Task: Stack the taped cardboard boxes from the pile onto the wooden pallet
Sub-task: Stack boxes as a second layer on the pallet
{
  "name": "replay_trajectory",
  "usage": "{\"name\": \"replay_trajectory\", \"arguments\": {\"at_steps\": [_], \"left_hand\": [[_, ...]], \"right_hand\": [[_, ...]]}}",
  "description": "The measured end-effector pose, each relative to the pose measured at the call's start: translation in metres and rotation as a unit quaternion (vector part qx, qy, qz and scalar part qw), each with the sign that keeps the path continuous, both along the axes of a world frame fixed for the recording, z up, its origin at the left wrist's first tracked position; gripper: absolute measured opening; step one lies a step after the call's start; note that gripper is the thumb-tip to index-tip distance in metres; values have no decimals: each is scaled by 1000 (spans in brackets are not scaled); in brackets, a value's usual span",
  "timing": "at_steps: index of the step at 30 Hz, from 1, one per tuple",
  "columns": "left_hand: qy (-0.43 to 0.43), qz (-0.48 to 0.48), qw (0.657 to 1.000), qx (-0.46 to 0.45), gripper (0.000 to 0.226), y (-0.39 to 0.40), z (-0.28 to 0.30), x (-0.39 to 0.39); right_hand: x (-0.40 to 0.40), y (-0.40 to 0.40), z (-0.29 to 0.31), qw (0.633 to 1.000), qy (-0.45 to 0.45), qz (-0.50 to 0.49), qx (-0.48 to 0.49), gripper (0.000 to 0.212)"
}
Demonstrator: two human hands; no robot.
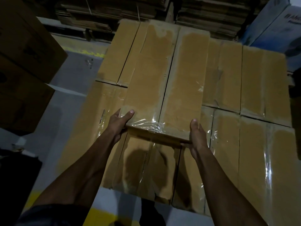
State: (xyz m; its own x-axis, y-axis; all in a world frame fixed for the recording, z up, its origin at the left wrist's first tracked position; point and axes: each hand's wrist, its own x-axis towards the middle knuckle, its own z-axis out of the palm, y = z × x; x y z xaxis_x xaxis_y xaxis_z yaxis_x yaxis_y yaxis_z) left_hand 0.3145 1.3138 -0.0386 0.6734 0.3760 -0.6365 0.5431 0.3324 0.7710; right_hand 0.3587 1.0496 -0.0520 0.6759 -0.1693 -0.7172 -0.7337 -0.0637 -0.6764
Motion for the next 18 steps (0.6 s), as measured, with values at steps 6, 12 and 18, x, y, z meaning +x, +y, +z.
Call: {"name": "replay_trajectory", "arguments": {"at_steps": [6, 12, 18], "left_hand": [[-24, 14, 999, 25, 21, 0, 13, 16], [-34, 18, 999, 39, 26, 4, 20, 58], [-59, 8, 996, 59, 24, 13, 24, 133]], "right_hand": [[25, 0, 15, 999, -15, -25, -27, 49], [70, 5, 32, 998, -40, -29, -35, 50], [134, 13, 38, 997, -61, -50, -24, 50]]}}
